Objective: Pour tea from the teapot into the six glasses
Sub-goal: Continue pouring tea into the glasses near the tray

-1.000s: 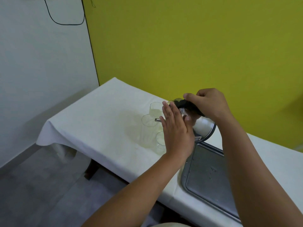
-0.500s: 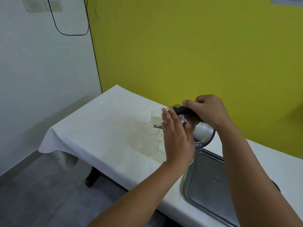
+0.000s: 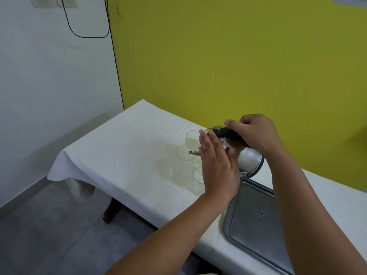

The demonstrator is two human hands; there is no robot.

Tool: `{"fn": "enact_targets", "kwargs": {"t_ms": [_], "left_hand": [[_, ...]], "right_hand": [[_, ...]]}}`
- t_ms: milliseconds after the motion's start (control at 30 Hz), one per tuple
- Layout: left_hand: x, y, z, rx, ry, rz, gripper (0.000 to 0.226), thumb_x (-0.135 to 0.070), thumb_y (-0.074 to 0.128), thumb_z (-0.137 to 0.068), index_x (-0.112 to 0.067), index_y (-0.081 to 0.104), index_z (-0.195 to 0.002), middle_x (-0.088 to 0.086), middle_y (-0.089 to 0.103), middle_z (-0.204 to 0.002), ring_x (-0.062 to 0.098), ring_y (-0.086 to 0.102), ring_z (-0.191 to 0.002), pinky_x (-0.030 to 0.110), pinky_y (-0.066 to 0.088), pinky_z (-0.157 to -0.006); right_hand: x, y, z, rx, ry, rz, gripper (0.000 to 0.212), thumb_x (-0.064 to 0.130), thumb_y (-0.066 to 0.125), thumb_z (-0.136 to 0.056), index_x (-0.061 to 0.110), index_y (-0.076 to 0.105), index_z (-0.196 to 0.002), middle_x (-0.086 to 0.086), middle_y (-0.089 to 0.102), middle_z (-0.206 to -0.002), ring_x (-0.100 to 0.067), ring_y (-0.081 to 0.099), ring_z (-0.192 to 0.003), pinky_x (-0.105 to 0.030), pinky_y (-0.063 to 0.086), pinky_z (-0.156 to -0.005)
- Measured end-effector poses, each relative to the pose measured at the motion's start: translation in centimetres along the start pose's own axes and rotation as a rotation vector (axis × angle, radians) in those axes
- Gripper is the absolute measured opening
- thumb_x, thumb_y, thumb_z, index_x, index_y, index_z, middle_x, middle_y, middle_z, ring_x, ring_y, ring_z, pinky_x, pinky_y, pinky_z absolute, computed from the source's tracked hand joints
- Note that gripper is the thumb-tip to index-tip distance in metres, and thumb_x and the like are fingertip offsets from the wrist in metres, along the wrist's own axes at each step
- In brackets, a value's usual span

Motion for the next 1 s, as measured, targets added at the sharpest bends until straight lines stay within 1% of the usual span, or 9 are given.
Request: {"fn": "enact_targets", "kwargs": {"t_ms": [100, 233, 300, 367, 533, 600, 700, 800, 1000], "left_hand": [[-0.1, -0.1, -0.1, 0.002, 0.002, -0.002, 0.070, -0.046, 0.007, -0.091, -0.004, -0.009, -0.145, 0.010, -0.021, -0.153, 0.018, -0.017, -0.143, 0.035, -0.002, -0.118], [0.1, 0.0, -0.3, 0.007, -0.003, -0.005, 0.066, -0.042, 0.013, -0.095, -0.006, -0.011, -0.144, 0.008, -0.023, -0.152, 0.014, -0.021, -0.141, 0.032, -0.005, -0.117], [0.0, 0.0, -0.4, 0.012, -0.007, 0.001, 0.067, -0.045, 0.010, -0.095, -0.006, -0.012, -0.144, 0.010, -0.021, -0.154, 0.013, -0.022, -0.140, 0.030, -0.008, -0.116], [-0.1, -0.1, -0.4, 0.013, -0.013, 0.016, 0.071, -0.049, 0.004, -0.090, -0.006, -0.012, -0.144, 0.010, -0.021, -0.154, 0.012, -0.023, -0.140, 0.028, -0.010, -0.114], [-0.2, 0.0, -0.2, 0.005, -0.022, 0.049, 0.074, -0.051, 0.002, -0.086, -0.007, -0.011, -0.145, 0.009, -0.021, -0.154, 0.013, -0.021, -0.141, 0.025, -0.012, -0.112], [-0.1, 0.0, -0.2, 0.007, -0.029, 0.057, 0.074, -0.051, 0.002, -0.086, -0.008, -0.011, -0.145, 0.008, -0.022, -0.154, 0.012, -0.022, -0.141, 0.025, -0.013, -0.112], [-0.1, 0.0, -0.3, 0.007, -0.038, 0.067, 0.073, -0.051, 0.003, -0.087, -0.009, -0.012, -0.145, 0.005, -0.025, -0.152, 0.012, -0.022, -0.141, 0.025, -0.012, -0.113], [-0.1, 0.0, -0.3, 0.006, -0.042, 0.083, 0.073, -0.050, 0.003, -0.087, -0.009, -0.012, -0.145, 0.002, -0.027, -0.150, 0.012, -0.022, -0.141, 0.028, -0.010, -0.115], [0.2, 0.1, -0.5, -0.006, -0.039, 0.083, 0.071, -0.049, 0.005, -0.089, -0.009, -0.012, -0.145, 0.000, -0.028, -0.148, 0.013, -0.020, -0.142, 0.031, -0.007, -0.116]], "right_hand": [[0.3, -0.1, 0.0, -0.004, -0.002, 0.013, 0.049, 0.046, 0.071, -0.081, 0.010, 0.048, -0.055, -0.005, 0.042, -0.052, -0.021, 0.038, -0.051, -0.030, 0.031, -0.053], [0.9, -0.2, -0.1, -0.013, -0.024, 0.048, 0.048, 0.045, 0.070, -0.082, 0.009, 0.049, -0.058, -0.004, 0.044, -0.050, -0.020, 0.039, -0.052, -0.031, 0.031, -0.054], [1.0, -0.2, -0.2, -0.016, -0.031, 0.069, 0.047, 0.046, 0.069, -0.082, 0.008, 0.051, -0.059, -0.006, 0.046, -0.053, -0.022, 0.041, -0.054, -0.031, 0.032, -0.055], [1.1, -0.3, -0.2, -0.020, -0.038, 0.083, 0.047, 0.047, 0.069, -0.081, 0.008, 0.053, -0.060, -0.007, 0.049, -0.055, -0.023, 0.044, -0.056, -0.032, 0.034, -0.056], [1.2, -0.3, -0.3, -0.034, -0.060, 0.108, 0.053, 0.048, 0.069, -0.080, -0.003, 0.060, -0.069, -0.011, 0.053, -0.061, -0.025, 0.047, -0.060, -0.033, 0.036, -0.058], [1.4, -0.3, -0.3, -0.036, -0.071, 0.128, 0.054, 0.049, 0.068, -0.080, -0.004, 0.061, -0.071, -0.012, 0.053, -0.062, -0.025, 0.047, -0.061, -0.033, 0.037, -0.058], [1.6, -0.2, -0.4, -0.030, -0.078, 0.149, 0.053, 0.049, 0.068, -0.080, -0.003, 0.059, -0.069, -0.009, 0.050, -0.059, -0.025, 0.045, -0.061, -0.033, 0.036, -0.058], [1.7, -0.1, -0.4, -0.027, -0.090, 0.167, 0.050, 0.049, 0.067, -0.080, 0.003, 0.055, -0.064, -0.007, 0.045, -0.056, -0.025, 0.043, -0.059, -0.033, 0.034, -0.057], [2.0, 0.1, -0.4, -0.024, -0.107, 0.178, 0.049, 0.049, 0.067, -0.080, 0.005, 0.054, -0.063, -0.007, 0.044, -0.054, -0.024, 0.042, -0.058, -0.032, 0.034, -0.056]]}}
Point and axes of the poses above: each hand's wrist, its own z-axis away from the middle knuckle, its own y-axis out of the palm, x = y × z, the point moved 4 cm from there along -z, towards the middle knuckle
